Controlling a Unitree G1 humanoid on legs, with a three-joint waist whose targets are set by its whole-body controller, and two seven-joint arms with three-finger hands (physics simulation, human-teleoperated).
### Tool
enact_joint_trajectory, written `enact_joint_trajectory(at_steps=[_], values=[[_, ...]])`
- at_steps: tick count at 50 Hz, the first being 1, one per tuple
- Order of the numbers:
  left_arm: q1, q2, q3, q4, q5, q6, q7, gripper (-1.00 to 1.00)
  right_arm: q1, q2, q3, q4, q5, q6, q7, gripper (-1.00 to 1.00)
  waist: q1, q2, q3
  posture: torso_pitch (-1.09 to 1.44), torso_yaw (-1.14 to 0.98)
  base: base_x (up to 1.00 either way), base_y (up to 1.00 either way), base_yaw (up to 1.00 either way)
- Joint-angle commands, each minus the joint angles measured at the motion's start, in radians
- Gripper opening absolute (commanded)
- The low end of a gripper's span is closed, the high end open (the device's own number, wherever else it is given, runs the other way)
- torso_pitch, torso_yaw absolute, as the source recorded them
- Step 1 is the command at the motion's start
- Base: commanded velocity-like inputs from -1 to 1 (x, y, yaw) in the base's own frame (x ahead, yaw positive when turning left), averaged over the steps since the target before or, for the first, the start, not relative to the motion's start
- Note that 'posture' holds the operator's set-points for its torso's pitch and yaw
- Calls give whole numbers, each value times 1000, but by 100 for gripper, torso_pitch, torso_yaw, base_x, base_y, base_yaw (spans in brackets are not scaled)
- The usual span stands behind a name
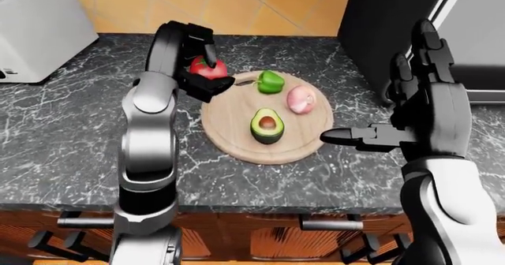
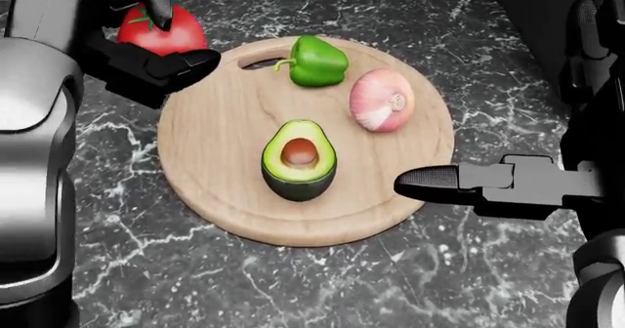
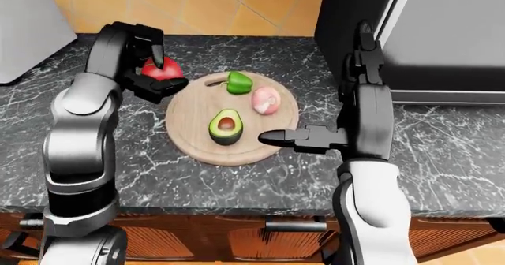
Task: Place the avocado, onion, tomato and bell pepper on the cutting board.
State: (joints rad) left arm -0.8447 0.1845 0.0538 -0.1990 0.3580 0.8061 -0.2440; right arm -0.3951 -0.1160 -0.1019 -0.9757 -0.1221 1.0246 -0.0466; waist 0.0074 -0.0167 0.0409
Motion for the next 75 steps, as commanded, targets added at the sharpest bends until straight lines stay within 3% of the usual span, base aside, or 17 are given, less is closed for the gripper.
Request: enact_joint_trajectory(at_steps=[1, 12, 27, 38, 56, 69, 75], values=[[-44, 0, 1, -5, -8, -65, 25, -98, -15, -6, -4, -23, -4, -34, -3, 100, 0, 0, -26, 0, 0, 0, 0, 0], [-73, -39, -16, 136, -38, -170, 67, -97, 2, 0, 5, -11, -8, -58, -9, 100, 0, -1, -29, 0, 0, 0, 0, 0], [-39, -82, -40, 125, -47, -178, 71, -91, -3, -1, 3, -22, -16, -43, -1, 100, -2, -1, -29, 0, 0, 0, 0, 0], [-12, -90, -41, 148, -48, -206, 78, -76, -21, -7, -3, -32, -16, -19, 6, 100, -1, -1, -29, 0, 0, 0, 0, 0], [24, -93, -40, 216, -55, -270, 101, -69, -1, -6, -1, -38, -16, -27, 6, 100, 0, -1, -32, 0, 0, 0, 0, 0], [39, -92, -39, 216, -53, -273, 103, -33, 7, -5, 1, -44, -24, -27, 11, 100, 0, 0, -33, 0, 0, 0, 0, 0], [42, -92, -38, 220, -52, -277, 105, -28, 2, -7, -4, -52, -25, -16, 17, 100, -1, 0, -35, 0, 0, 0, 0, 0]])
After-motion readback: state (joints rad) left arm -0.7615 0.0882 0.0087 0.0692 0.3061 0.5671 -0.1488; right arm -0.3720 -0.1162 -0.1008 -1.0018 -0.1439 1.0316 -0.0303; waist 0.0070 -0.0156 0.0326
